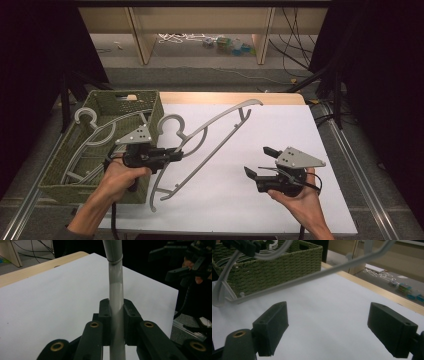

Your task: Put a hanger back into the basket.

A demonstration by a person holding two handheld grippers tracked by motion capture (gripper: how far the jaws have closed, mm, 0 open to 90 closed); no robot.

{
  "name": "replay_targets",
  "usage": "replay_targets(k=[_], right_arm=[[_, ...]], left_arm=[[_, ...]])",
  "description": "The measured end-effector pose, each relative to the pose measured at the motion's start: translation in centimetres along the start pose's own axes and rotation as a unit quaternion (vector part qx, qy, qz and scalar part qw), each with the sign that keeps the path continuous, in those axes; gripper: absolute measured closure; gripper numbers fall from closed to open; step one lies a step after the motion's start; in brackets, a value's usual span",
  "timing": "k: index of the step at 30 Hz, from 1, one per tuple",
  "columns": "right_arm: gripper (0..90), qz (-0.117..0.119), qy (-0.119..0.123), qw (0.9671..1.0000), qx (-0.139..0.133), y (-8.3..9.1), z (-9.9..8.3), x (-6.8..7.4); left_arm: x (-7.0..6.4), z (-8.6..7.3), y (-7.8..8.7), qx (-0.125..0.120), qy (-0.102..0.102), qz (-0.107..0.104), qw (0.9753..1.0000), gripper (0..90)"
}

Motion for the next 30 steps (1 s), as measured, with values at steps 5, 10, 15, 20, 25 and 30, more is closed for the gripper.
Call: replay_targets(k=[5,10,15,20,25,30], right_arm=[[17.3,-0.008,-0.010,0.9999,-0.006,0.4,-1.2,0.2],[17.3,-0.010,-0.019,0.9996,-0.019,0.6,-1.8,0.7],[17.3,-0.011,-0.018,0.9993,-0.031,0.6,-2.0,0.9],[16.7,-0.024,-0.008,0.9993,-0.026,0.8,-2.4,1.1],[16.6,-0.024,-0.004,0.9993,-0.030,0.8,-2.7,1.1],[16.4,-0.022,-0.008,0.9990,-0.038,0.6,-2.9,1.2]], left_arm=[[-0.2,0.9,0.9,-0.017,0.012,0.000,0.9998,79.4],[-0.6,2.2,2.2,-0.038,0.030,-0.004,0.9988,79.5],[-0.8,4.4,3.5,-0.046,0.017,0.000,0.9988,79.5],[-0.1,6.4,5.1,-0.047,0.001,0.021,0.9987,79.4],[1.2,7.5,6.6,-0.055,0.005,0.044,0.9975,79.4],[2.8,8.6,8.1,-0.061,0.001,0.069,0.9957,79.4]])
Point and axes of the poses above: each handheld gripper's, and its own axes: y roughly backward along the jaws, z roughly out of its top, x roughly to its left, the point moved 7 cm from there along -y, roughly forward along the jaws, and after that the axes turned 12 degrees about -x, right-handed, at the moved point
